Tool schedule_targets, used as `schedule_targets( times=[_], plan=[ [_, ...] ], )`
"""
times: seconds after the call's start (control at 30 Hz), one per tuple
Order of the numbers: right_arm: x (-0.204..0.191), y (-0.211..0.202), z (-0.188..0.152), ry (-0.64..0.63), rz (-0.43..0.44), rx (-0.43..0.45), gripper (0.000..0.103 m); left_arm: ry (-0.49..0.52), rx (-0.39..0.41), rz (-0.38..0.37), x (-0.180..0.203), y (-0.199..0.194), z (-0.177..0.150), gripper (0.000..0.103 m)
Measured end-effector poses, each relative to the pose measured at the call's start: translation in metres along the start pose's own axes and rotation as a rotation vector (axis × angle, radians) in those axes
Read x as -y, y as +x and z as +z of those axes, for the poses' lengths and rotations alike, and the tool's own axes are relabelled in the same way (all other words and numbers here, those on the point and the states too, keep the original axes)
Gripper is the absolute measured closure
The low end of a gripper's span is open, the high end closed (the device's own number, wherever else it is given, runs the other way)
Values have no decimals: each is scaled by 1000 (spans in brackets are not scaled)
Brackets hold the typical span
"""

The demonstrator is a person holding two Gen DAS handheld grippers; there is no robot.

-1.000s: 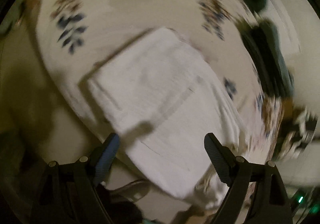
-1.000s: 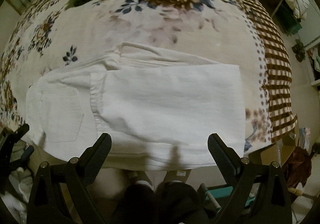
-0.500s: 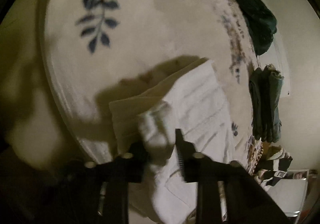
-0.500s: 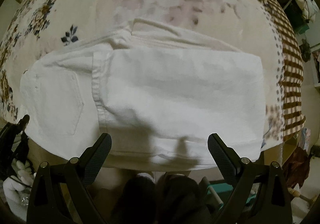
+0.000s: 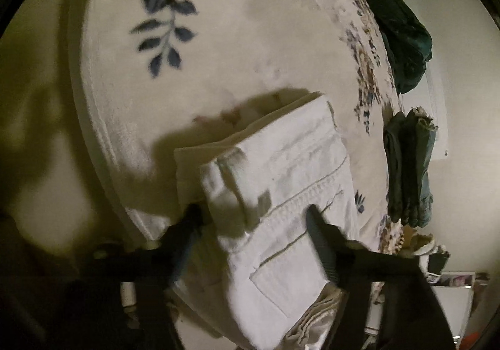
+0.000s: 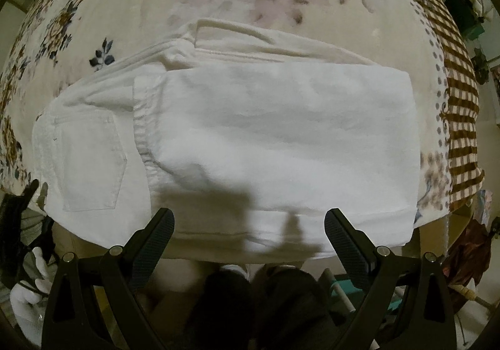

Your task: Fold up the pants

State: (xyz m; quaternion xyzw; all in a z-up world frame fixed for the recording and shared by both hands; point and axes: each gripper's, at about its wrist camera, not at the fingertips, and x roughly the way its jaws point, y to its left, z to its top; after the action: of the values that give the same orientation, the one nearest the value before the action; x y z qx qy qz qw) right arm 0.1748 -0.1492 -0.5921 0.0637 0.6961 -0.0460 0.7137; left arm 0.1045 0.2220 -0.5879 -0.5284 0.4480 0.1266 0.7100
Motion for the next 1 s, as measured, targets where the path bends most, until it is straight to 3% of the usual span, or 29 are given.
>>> schedule_targets(
  times=[0.2, 0.33, 0.43, 0.47, 0.53, 0.57, 0.63, 0.67, 0.7, 0.77, 0.83, 0.87, 1.0],
  plan=[
    [-1, -5, 0, 8, 10, 7, 4, -33, 52, 49, -13, -6, 0, 30],
    [1, -5, 1, 11, 14, 12, 4, -49, 19, 40, -18, 18, 11, 30],
    [4, -6, 2, 24, 18, 13, 4, -14, 58, 46, -7, 24, 16, 29],
    [5, -6, 3, 29, 22, 14, 4, 13, 66, 34, -1, 23, 17, 32],
    [8, -6, 3, 35, 23, 17, 4, 73, 96, -19, 10, 17, 17, 68],
    [9, -6, 4, 38, 24, 18, 4, 91, 99, -36, 13, 16, 16, 77],
    [11, -6, 4, 40, 25, 20, 4, 96, 105, -57, 11, 16, 16, 76],
    [12, -6, 4, 39, 25, 20, 4, 68, 101, -75, 5, 19, 18, 68],
    [12, -6, 4, 38, 25, 20, 4, 14, 84, -82, -8, 28, 22, 52],
    [12, -5, 4, 37, 26, 15, 4, -40, 79, -148, -22, 36, 27, 52],
    [13, -5, 4, 38, 31, 13, 4, -16, 104, -181, -15, 35, 31, 56],
    [13, -5, 4, 36, 30, 16, 4, 28, 116, -200, -5, 33, 32, 76],
    [20, -7, 6, 48, 36, 37, 4, 207, 160, -245, 40, 8, 21, 83]
  ],
)
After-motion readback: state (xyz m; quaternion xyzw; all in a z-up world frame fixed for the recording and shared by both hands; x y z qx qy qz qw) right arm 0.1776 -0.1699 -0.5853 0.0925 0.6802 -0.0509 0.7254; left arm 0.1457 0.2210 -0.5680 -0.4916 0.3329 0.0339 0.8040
